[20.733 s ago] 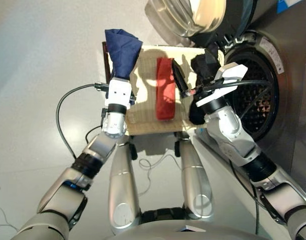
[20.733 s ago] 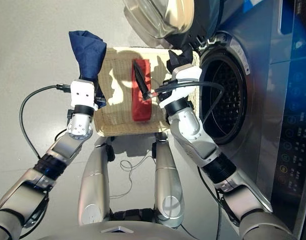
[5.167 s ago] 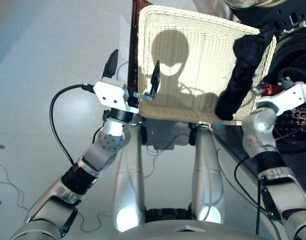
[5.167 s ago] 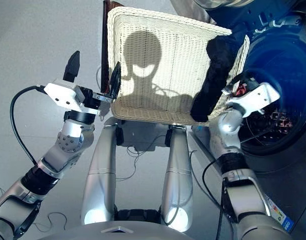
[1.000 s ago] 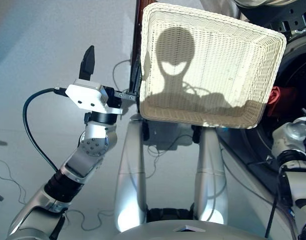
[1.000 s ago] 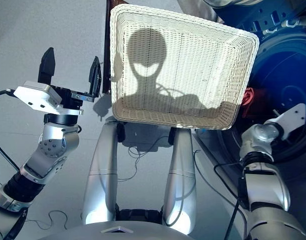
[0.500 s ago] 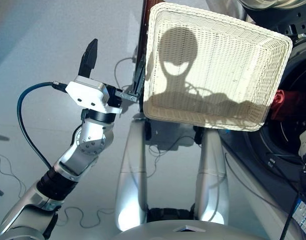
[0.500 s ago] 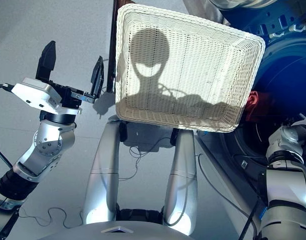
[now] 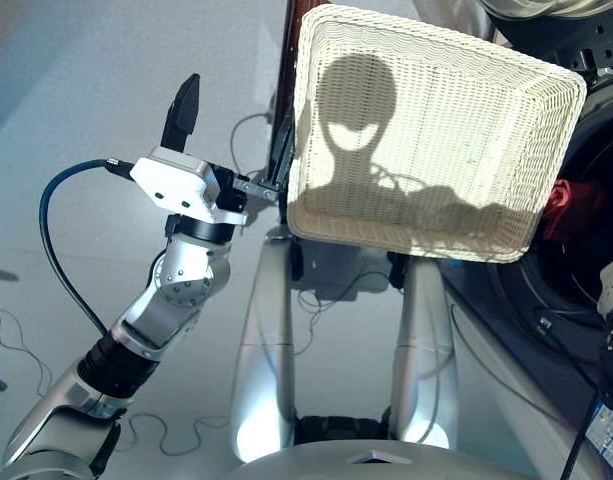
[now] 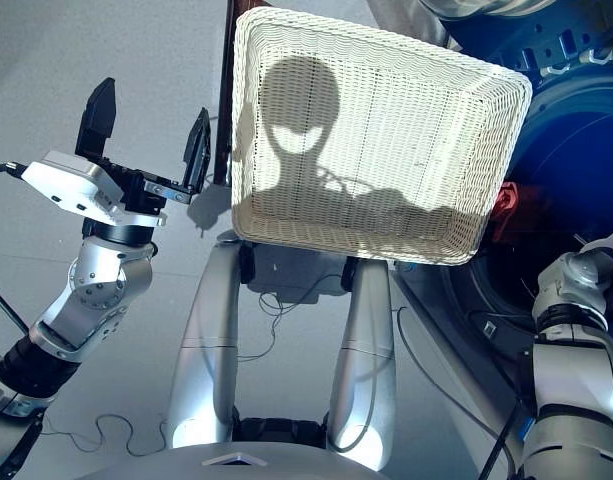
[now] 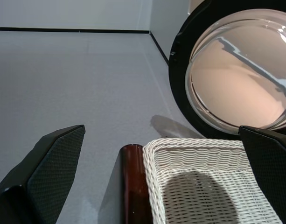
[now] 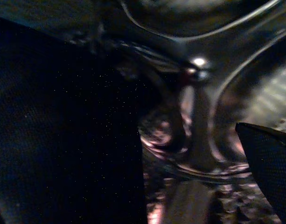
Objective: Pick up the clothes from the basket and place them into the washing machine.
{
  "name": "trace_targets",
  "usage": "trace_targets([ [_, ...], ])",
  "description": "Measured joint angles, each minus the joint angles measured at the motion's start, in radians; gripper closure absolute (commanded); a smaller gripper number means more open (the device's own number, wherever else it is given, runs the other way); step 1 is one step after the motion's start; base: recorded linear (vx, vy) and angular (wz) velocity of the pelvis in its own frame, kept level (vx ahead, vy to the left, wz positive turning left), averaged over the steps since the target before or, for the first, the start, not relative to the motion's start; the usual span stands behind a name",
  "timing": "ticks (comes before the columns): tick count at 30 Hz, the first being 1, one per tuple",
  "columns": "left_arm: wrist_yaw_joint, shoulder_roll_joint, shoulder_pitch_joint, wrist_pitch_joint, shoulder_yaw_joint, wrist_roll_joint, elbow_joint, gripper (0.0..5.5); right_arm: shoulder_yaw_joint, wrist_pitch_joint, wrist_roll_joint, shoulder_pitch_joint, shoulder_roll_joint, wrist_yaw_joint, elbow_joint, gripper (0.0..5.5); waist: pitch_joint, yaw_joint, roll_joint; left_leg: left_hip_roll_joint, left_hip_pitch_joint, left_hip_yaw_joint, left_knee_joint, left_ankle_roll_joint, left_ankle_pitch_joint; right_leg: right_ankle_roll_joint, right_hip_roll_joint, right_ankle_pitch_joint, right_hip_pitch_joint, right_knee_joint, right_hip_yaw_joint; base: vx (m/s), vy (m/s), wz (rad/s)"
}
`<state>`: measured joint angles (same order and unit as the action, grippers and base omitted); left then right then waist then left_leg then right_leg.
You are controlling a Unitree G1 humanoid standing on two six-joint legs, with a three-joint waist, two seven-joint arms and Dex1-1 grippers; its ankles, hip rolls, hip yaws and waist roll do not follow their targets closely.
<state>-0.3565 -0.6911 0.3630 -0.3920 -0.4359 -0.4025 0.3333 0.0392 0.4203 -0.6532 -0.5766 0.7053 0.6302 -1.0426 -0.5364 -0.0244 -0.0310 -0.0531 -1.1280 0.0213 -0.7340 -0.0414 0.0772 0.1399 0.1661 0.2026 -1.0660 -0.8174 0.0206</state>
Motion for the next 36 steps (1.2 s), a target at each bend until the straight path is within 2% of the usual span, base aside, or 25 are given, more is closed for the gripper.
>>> trace_targets([
  [4,-0.002,0.024,-0.003,0.0,0.002,0.0,-0.002,0.0,-0.017,0.049,0.048,0.056,-0.122,0.058,0.225,0.0,0.0,0.003,0.0,-0.002,0.0,-0.003,0.004,0.001,0.001,-0.001,-0.001,-0.001,-0.004,0.001,0.004,0.0,0.0,0.0],
  [8,-0.008,0.046,-0.026,0.0,0.023,0.0,-0.003,0.0,-0.059,0.071,0.166,0.1,-0.178,0.101,0.463,0.0,0.0,0.013,0.0,-0.002,-0.001,-0.012,0.0,0.003,0.002,-0.001,-0.001,-0.001,-0.007,0.005,0.011,0.0,0.0,0.0],
  [10,-0.008,0.047,-0.035,0.0,0.023,0.0,-0.004,0.0,-0.091,0.091,0.225,0.105,-0.181,0.103,0.55,0.0,0.0,0.024,0.0,-0.003,-0.001,-0.014,-0.001,0.005,0.003,0.0,-0.001,-0.002,-0.007,0.008,0.013,0.0,0.0,0.0],
  [13,-0.008,0.051,-0.04,0.0,0.032,0.0,-0.003,0.0,-0.138,0.094,0.271,0.134,-0.182,0.098,0.742,0.0,0.0,0.027,0.0,-0.005,0.001,-0.017,-0.001,0.005,0.003,0.001,-0.002,-0.002,-0.007,0.009,0.015,0.0,0.0,0.0],
  [19,0.003,0.058,-0.08,0.0,0.041,-0.011,-0.007,0.0,-0.237,0.106,0.336,0.163,-0.182,0.015,0.912,0.0,0.0,0.027,0.002,-0.005,0.039,-0.019,0.012,0.006,0.005,0.002,-0.003,-0.003,0.034,0.022,0.015,0.0,0.0,0.0],
  [24,0.048,0.098,-0.126,0.0,0.046,-0.081,-0.083,0.0,-0.328,0.104,0.361,0.222,-0.177,-0.094,0.96,0.0,0.0,0.026,0.014,-0.007,0.133,-0.025,0.053,0.006,0.005,0.003,-0.002,-0.009,0.127,0.065,0.013,0.011,-0.007,-0.002],
  [27,0.12,0.194,-0.162,0.002,0.056,-0.225,-0.189,0.0,-0.357,0.098,0.342,0.277,-0.184,-0.186,0.957,0.0,0.0,0.025,0.021,-0.006,0.218,-0.025,0.094,0.006,0.004,0.003,0.0,-0.01,0.216,0.106,0.003,0.083,-0.036,0.021],
  [29,0.152,0.219,-0.186,0.007,0.051,-0.278,-0.264,0.0,-0.371,0.084,0.301,0.318,-0.204,-0.244,0.945,0.0,0.002,0.027,0.032,-0.005,0.285,-0.024,0.126,0.003,0.002,0.004,0.0,-0.011,0.281,0.136,-0.001,0.096,-0.015,0.034],
  [32,0.198,0.236,-0.214,0.013,0.057,-0.286,-0.357,0.0,-0.376,0.061,0.264,0.381,-0.218,-0.308,0.909,0.0,0.002,0.027,0.044,-0.005,0.388,-0.021,0.178,0.001,-0.001,0.0,0.002,-0.015,0.388,0.192,-0.016,0.089,-0.013,0.038],
  [36,0.259,0.311,-0.216,0.022,0.08,-0.284,-0.567,0.0,-0.38,0.038,0.209,0.409,-0.288,-0.397,0.76,0.0,0.001,0.027,0.051,-0.007,0.576,-0.021,0.268,-0.002,-0.004,0.004,0.002,-0.028,0.59,0.3,-0.037,0.099,-0.017,0.023],
])
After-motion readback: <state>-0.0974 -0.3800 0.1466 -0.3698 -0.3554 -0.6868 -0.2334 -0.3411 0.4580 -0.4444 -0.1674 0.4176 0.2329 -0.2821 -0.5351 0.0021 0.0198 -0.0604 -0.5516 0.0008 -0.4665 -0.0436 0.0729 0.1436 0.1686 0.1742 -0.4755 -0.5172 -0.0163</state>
